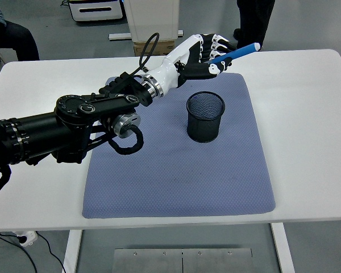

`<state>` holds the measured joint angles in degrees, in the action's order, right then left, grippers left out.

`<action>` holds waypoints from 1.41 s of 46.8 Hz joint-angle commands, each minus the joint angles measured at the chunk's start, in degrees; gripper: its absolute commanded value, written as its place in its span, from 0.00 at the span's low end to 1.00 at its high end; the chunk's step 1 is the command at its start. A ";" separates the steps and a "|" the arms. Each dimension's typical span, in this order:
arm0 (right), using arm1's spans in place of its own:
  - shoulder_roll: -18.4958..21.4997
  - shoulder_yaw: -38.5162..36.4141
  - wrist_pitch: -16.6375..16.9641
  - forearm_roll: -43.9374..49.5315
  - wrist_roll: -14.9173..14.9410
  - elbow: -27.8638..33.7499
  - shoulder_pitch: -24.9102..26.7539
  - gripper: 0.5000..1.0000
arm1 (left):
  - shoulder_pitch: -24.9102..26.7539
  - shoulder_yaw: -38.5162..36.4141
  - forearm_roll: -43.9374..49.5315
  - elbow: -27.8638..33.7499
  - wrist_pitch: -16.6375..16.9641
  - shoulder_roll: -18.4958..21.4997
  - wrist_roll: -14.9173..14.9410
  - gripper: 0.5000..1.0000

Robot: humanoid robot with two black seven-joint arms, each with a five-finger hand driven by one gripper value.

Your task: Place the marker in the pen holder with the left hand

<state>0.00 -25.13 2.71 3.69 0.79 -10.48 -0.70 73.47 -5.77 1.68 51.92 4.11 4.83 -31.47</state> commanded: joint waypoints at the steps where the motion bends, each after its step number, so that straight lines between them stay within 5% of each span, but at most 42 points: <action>1: 0.00 0.00 0.01 0.00 0.00 0.02 0.00 1.00 | -1.05 0.75 0.16 0.28 -0.07 0.01 -0.17 0.00; 15: 0.00 0.00 0.01 0.00 0.00 0.02 0.00 1.00 | -3.86 3.74 2.27 1.95 -0.16 -0.08 -3.24 0.00; 66: 0.00 0.00 0.01 0.00 0.00 0.02 0.00 1.00 | -9.31 3.83 3.41 1.34 -2.71 -1.75 -3.53 0.00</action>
<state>0.00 -25.14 2.73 3.69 0.79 -10.52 -0.70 64.36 -1.94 5.10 53.40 1.40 3.21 -35.01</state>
